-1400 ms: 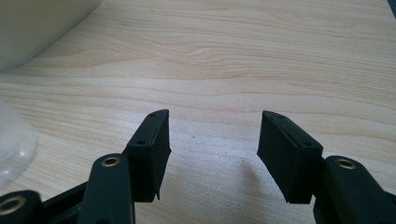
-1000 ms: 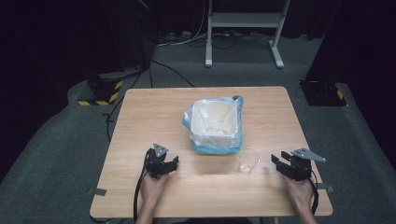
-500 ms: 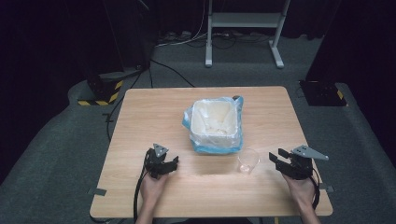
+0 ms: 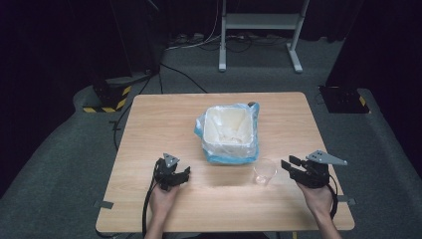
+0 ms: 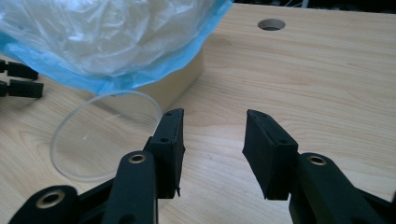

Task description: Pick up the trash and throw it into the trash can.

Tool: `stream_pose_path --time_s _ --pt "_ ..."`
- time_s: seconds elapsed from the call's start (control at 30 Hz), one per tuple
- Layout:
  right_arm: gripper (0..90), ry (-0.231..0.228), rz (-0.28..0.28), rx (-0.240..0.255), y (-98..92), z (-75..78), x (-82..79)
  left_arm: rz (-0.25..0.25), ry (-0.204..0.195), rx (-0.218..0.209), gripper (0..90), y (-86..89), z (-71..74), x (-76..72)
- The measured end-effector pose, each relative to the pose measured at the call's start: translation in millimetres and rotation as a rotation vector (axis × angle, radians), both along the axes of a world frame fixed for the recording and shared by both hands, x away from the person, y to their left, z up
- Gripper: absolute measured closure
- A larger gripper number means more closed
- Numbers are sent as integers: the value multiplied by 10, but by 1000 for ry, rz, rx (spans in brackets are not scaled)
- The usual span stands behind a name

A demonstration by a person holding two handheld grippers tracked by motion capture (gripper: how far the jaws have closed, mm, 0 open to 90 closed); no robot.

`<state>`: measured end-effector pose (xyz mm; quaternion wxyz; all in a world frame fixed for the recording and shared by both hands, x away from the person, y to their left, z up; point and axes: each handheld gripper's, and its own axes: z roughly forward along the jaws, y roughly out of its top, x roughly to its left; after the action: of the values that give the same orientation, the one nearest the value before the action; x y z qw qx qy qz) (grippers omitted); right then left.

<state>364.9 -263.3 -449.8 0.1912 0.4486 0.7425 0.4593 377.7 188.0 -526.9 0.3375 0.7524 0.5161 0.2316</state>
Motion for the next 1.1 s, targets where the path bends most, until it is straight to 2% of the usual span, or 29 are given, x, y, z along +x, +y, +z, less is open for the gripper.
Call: stream_pose_path --time_s 0.5,1.1 --pt "628 7 85 16 206 45 62 0 1 -2 323 -1 -1 0" --pt "729 50 102 0 318 -44 153 0 1 0 323 1 0 -2"
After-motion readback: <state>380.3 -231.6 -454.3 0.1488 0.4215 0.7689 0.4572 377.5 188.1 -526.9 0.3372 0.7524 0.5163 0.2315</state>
